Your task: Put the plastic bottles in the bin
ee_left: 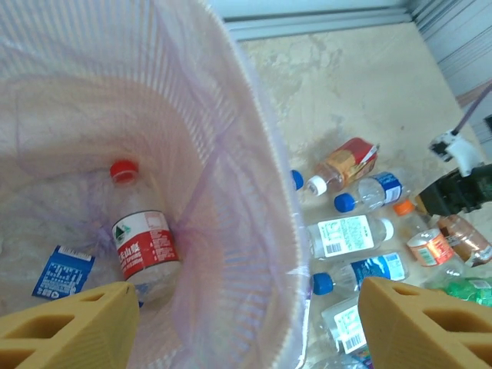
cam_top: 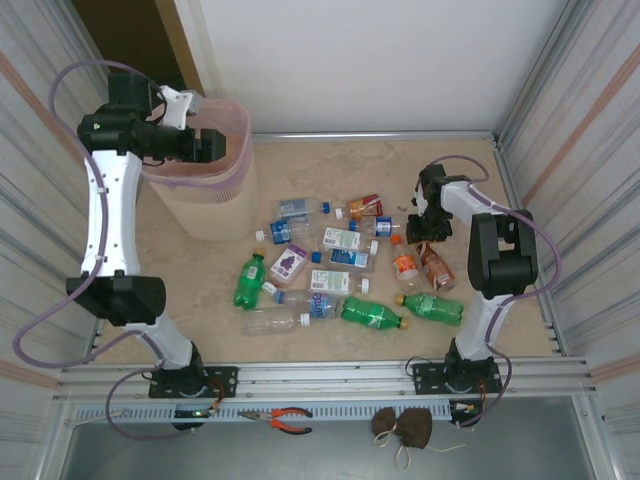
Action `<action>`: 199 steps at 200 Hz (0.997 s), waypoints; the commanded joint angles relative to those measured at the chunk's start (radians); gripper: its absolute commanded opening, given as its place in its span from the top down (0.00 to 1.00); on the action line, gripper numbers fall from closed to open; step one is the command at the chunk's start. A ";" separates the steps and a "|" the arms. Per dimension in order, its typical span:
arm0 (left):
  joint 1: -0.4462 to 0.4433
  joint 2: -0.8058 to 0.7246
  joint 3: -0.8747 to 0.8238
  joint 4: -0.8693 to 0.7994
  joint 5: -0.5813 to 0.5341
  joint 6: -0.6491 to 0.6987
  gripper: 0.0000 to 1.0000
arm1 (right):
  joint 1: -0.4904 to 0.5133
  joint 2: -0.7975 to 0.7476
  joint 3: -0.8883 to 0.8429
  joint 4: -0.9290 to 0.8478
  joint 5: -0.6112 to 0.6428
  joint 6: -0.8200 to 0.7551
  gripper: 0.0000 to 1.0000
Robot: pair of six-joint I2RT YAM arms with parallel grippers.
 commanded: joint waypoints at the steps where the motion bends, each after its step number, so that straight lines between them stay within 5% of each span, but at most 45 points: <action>1: 0.002 -0.057 -0.029 0.057 0.047 -0.042 0.24 | -0.003 0.030 0.033 -0.029 0.033 -0.017 0.57; 116: 0.002 -0.135 -0.105 0.130 0.052 -0.083 0.24 | -0.014 0.115 0.091 -0.042 0.037 -0.027 0.64; 199: 0.002 -0.256 -0.269 0.345 0.128 -0.164 0.24 | -0.043 -0.053 0.055 -0.034 0.126 -0.002 0.75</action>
